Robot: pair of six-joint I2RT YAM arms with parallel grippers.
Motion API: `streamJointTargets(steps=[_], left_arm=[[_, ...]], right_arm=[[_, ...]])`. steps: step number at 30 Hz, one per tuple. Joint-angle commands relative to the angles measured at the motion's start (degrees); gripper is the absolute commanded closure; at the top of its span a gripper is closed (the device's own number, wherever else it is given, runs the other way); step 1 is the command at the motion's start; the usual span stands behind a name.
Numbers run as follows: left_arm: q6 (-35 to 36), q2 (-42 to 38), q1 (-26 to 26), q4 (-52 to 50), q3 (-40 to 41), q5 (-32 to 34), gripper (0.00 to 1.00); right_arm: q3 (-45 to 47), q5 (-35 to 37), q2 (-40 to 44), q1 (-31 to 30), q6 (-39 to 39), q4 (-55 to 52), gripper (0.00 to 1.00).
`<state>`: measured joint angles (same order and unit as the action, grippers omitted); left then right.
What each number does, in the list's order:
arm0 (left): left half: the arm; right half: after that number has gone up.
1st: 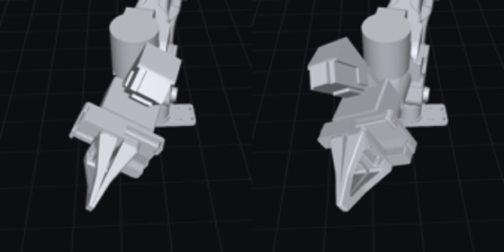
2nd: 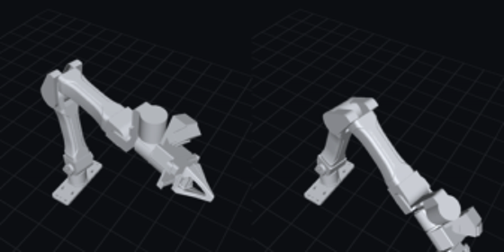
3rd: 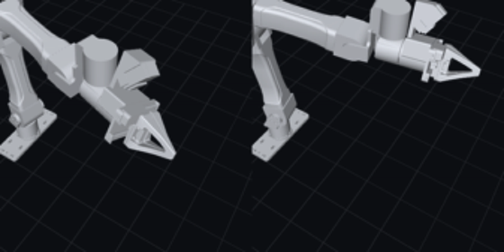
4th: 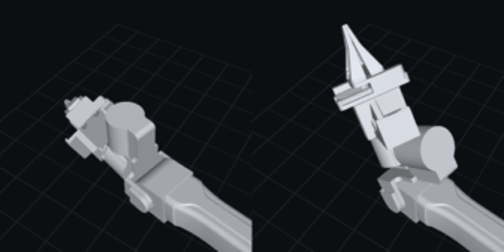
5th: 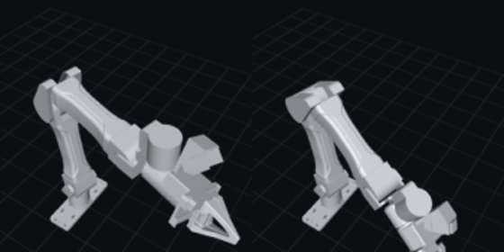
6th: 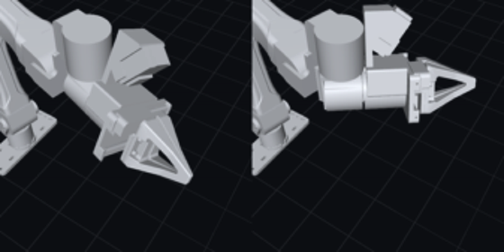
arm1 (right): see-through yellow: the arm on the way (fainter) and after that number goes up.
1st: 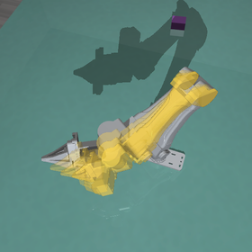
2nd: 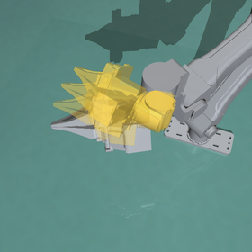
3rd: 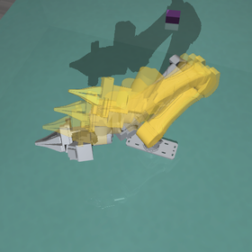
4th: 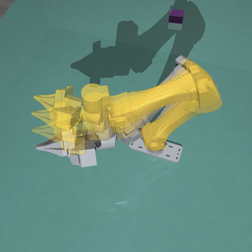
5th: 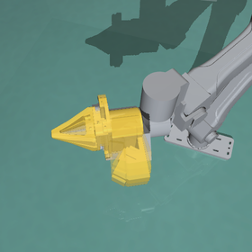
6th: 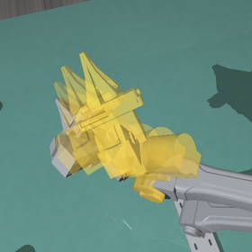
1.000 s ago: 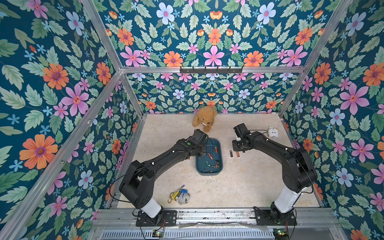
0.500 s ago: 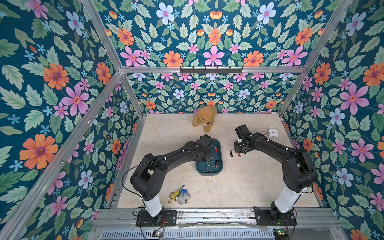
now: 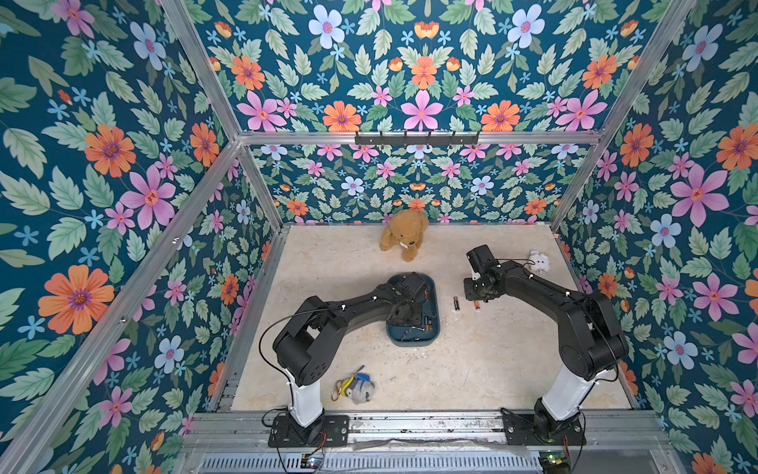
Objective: Take the batteries out of the storage box
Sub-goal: Pick up the battery from the storage box.
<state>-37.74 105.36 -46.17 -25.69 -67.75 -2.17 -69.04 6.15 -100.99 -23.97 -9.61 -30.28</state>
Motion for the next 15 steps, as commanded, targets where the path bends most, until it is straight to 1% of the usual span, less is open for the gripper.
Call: streamJointTargets(steps=[1,5,7,15], left_arm=[[-0.4,0.4,-0.1,0.2,-0.1,-0.4,0.52],[-0.5,0.8,-0.2,0.1,0.1,-0.4,0.55],[-0.5,1.0,-0.2,-0.1,0.2,-0.3,0.58],[0.2,2.5,-0.5,-2.9,-0.7,2.0,0.6]], right_arm=[[0.1,0.0,-0.3,0.3,-0.2,-0.4,0.62],[0.0,0.2,-0.5,0.5,-0.2,-0.4,0.62],[0.0,0.2,-0.8,1.0,-0.4,-0.4,0.61],[0.1,-0.4,-1.3,1.8,-0.4,-0.1,0.61]])
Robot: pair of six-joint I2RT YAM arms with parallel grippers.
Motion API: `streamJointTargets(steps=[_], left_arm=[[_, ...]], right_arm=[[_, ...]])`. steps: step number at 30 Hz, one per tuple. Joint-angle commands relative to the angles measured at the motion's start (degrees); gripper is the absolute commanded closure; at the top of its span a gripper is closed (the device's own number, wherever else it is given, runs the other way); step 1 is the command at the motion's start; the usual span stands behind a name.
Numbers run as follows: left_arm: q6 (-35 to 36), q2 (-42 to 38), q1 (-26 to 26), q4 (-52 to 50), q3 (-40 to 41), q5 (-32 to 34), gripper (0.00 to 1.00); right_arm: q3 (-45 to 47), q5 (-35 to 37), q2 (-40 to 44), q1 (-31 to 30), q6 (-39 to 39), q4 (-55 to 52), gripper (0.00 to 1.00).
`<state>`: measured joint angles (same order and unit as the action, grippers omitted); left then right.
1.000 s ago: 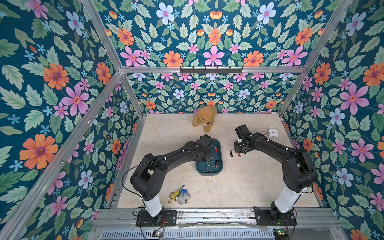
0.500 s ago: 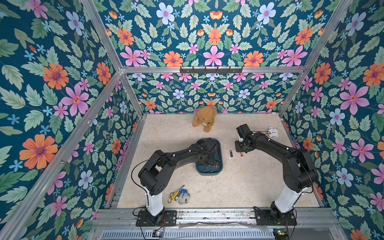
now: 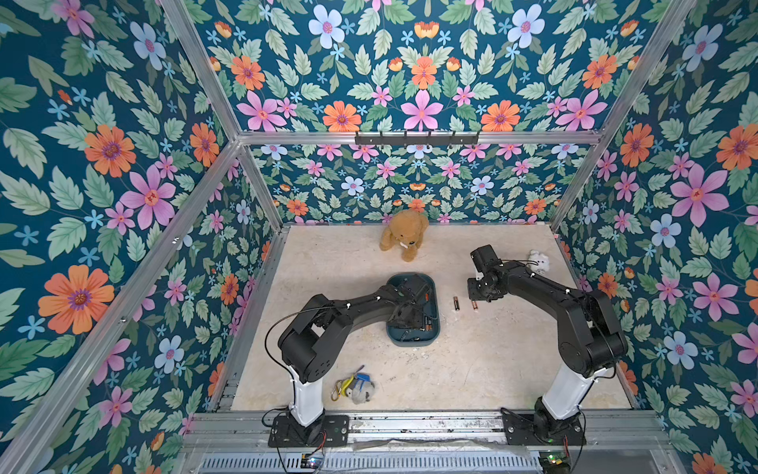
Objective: Take the batteries out of the storage box
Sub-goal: Pick up the battery from the storage box.
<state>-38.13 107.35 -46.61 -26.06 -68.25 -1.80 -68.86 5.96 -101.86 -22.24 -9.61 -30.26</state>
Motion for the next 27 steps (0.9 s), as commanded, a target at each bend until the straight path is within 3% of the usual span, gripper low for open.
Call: streamJointTargets(steps=[1,16,27], left_arm=[[0.6,0.7,-0.1,-2.5,-0.2,1.7,0.62],[0.7,2.6,-0.2,-2.3,-0.9,1.2,0.81],[0.9,2.4,-0.2,-2.5,-2.5,0.9,0.86]], right_arm=[[-0.1,-0.2,-0.4,0.0,-0.4,-0.1,0.61],[-0.1,-0.3,-0.3,0.0,-0.3,-0.3,0.61],[-1.5,-1.6,-1.1,0.0,-0.4,-0.3,0.61]])
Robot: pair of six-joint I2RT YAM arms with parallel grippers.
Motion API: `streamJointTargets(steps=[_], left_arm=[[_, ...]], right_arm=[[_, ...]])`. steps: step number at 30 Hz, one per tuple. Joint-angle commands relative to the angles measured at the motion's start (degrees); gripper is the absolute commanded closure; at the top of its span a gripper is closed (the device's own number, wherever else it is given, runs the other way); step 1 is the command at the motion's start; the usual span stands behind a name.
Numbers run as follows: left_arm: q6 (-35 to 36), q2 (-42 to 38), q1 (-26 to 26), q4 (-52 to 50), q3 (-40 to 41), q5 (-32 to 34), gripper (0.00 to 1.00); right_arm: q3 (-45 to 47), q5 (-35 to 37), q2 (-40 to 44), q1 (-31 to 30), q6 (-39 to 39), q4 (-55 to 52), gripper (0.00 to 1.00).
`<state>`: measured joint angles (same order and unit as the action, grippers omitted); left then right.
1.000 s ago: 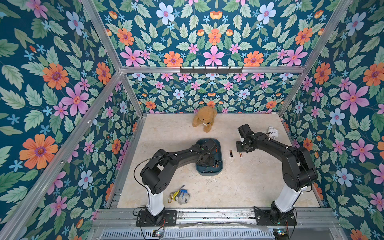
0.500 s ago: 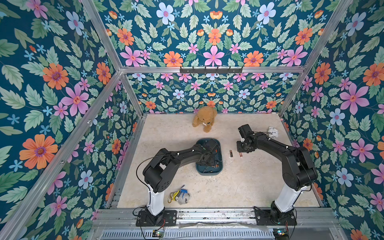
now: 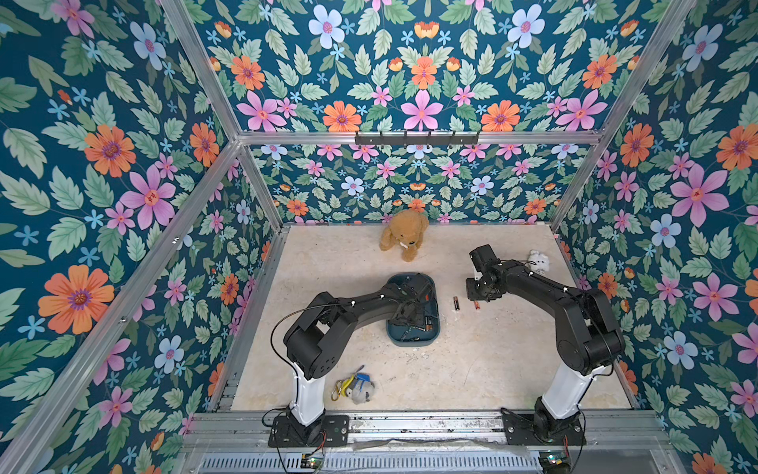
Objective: Take the batteries out of the storage box
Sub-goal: Pick up the battery from the storage box.
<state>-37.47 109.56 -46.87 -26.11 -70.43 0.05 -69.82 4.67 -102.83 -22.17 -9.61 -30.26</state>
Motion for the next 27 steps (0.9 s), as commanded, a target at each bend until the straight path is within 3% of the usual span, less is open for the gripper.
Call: streamJointTargets(steps=[1,16,27], left_arm=[[0.2,0.1,0.0,-2.7,-0.7,-1.0,0.85],[3.0,-2.0,1.6,-7.6,-6.6,-0.2,0.85],[5.0,-7.4,6.6,-8.8,-7.6,-1.9,0.85]], right_arm=[[-0.7,-0.4,0.1,-0.1,-0.4,-0.2,0.61],[-3.7,-0.6,0.6,-0.8,-0.9,-1.3,0.6],[-6.7,-0.1,-0.4,-2.4,-1.6,-2.7,0.6]])
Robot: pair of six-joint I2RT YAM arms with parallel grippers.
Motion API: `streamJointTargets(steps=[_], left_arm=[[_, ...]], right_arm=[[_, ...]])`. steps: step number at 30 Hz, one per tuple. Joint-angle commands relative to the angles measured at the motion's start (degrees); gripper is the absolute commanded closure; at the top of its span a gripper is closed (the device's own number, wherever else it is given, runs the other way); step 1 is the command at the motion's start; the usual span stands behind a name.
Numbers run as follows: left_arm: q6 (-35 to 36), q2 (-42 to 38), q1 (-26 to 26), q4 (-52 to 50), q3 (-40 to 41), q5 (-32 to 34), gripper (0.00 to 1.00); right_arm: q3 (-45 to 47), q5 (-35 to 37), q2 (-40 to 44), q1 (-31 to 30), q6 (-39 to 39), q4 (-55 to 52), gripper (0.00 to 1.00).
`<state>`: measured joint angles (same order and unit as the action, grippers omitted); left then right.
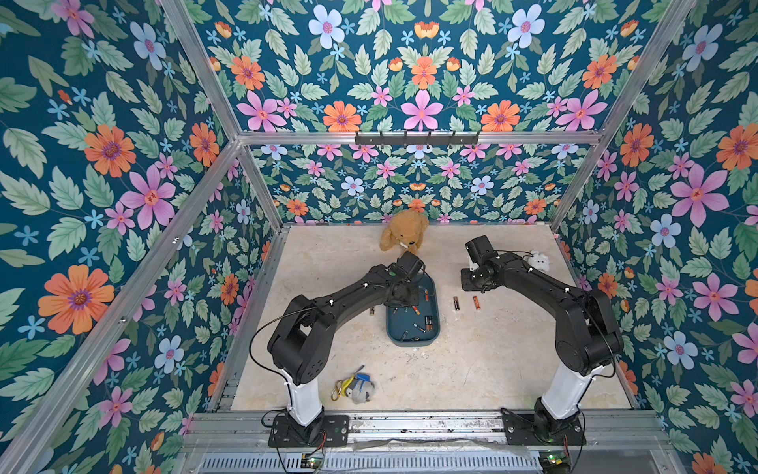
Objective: Take the batteries out of the storage box
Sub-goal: Pick up the battery from the storage box, then place the battery at the center of the board.
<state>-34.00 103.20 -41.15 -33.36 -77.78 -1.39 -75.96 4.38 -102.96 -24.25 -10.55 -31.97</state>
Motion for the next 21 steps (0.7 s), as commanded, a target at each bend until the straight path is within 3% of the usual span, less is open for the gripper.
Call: streamJointTargets(steps=[1,14,21], left_arm=[[1.9,-1.8,1.5,-1.9,-0.2,-0.5,0.85],[7.5,-12.0,14.3,-5.6,5.9,0.2,0.84],[10.8,-13.0,19.1,-3.3,10.8,-1.3,0.84]], right_arm=[[-0.9,0.2,-0.2,-0.6,-0.7,-1.2,0.6],[-5.1,1.3,-2.8,-3.9,-1.9,-2.7,0.6],[-4.4,2.0,-2.9,-4.6,-2.5,-2.6,0.6]])
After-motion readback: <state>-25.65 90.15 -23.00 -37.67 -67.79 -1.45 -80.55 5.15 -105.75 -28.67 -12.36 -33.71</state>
